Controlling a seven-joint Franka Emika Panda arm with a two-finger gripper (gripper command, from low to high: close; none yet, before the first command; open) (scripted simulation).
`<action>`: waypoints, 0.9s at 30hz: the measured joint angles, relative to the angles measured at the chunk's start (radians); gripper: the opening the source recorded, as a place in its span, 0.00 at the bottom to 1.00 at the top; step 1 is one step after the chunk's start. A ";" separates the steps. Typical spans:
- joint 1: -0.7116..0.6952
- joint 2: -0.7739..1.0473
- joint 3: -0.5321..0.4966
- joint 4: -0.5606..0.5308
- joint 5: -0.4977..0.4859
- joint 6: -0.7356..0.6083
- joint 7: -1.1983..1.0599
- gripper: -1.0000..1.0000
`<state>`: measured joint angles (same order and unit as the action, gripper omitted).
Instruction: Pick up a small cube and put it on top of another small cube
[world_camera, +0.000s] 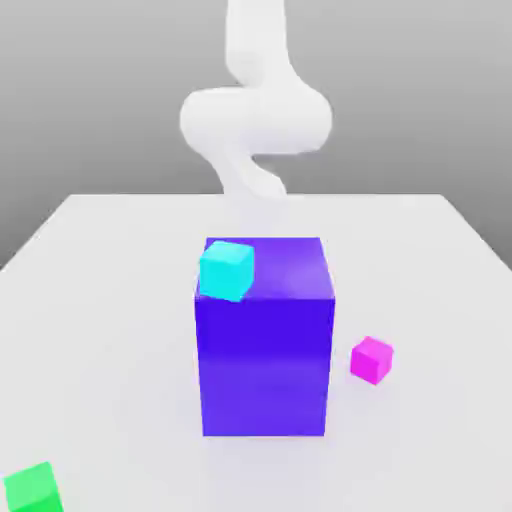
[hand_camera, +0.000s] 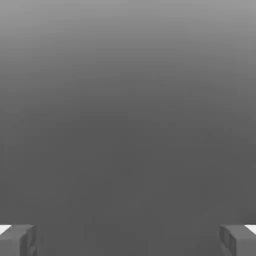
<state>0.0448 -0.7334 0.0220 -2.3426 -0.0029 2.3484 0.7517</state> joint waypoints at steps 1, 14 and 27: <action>0.023 0.034 0.008 -0.030 0.005 0.028 -0.020 0.50; 0.305 0.431 0.124 -0.450 0.069 0.381 -0.231 0.50; 0.527 0.907 0.032 -0.621 -0.015 0.790 -0.179 0.50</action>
<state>0.5718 0.1735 0.0540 -2.9636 -0.0176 3.1384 0.5724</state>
